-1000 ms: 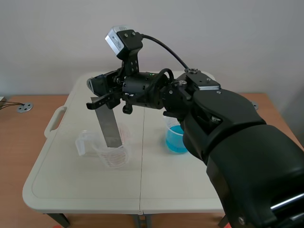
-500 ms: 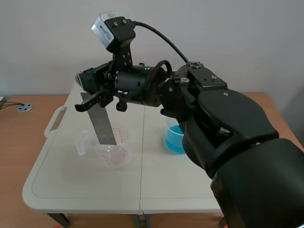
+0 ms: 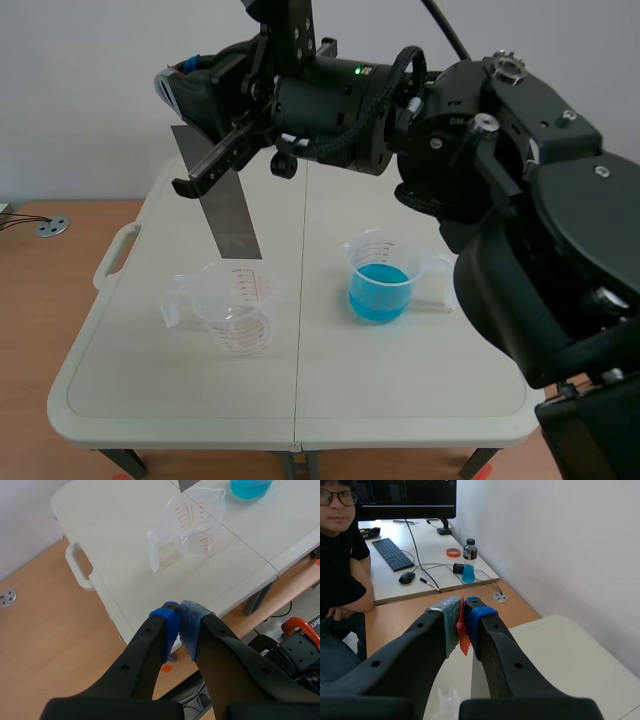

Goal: Hold the metal plate by the orange handle, dip it into the blue solution, take it out and point at it, then put the plate back in the beaker on the left.
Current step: 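Move the plate over the blue solution, then point at the plate with the left hand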

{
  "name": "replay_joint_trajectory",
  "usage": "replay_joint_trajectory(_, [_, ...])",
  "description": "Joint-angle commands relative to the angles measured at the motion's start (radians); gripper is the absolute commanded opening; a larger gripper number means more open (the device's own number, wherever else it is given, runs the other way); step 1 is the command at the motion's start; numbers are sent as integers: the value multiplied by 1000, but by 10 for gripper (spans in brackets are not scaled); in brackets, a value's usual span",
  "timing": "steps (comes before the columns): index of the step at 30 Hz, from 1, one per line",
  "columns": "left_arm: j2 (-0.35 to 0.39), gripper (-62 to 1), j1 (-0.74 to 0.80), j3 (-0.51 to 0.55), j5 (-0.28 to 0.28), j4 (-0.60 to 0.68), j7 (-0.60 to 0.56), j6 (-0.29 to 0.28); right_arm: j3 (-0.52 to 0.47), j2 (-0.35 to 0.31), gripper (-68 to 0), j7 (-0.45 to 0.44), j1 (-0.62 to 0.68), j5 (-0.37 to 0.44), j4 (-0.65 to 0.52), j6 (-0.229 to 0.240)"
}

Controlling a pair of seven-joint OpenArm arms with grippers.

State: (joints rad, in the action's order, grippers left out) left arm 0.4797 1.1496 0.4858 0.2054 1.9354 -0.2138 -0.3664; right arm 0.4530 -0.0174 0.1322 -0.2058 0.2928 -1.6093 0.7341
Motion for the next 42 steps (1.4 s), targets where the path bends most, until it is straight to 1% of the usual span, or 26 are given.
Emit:
replay_joint_trajectory(1, [-2, -581, 0, 1, 7, 9, -14, 4, -11, -12, -662, -15, -4, 14, -42, 11])
replay_joint_trajectory(9, [-2, -581, -9, -2, 7, 9, -21, -4, -99, -58, -662, -13, 45, 14, -202, 11])
replay_joint_trajectory(12, [-2, -581, -20, -2, 7, 9, -21, -12, -135, -72, -662, 12, 53, 14, -241, 11])
replay_joint_trajectory(18, [-2, -581, -25, -2, 7, 9, -31, -14, -214, -105, -662, 23, 62, 16, -265, 11])
replay_joint_trajectory(22, [-2, -581, -57, -3, 8, 9, -25, -23, -268, -134, -662, 31, 62, 53, -265, 11])
replay_joint_trajectory(26, [1, -581, -136, -10, 7, 9, -22, -29, -312, -161, -662, 39, 62, 83, -265, 11])
replay_joint_trajectory(32, [27, -581, -267, -61, 7, 9, 41, -30, -367, -177, -662, 48, 62, 86, -265, 11])
replay_joint_trajectory(38, [42, -581, -388, -140, 7, 9, 110, -32, -425, -177, -662, 72, 62, 86, -264, 11])
replay_joint_trajectory(42, [42, -581, -496, -219, 6, 8, 177, -32, -440, -176, -662, 98, 63, 86, -262, 11])
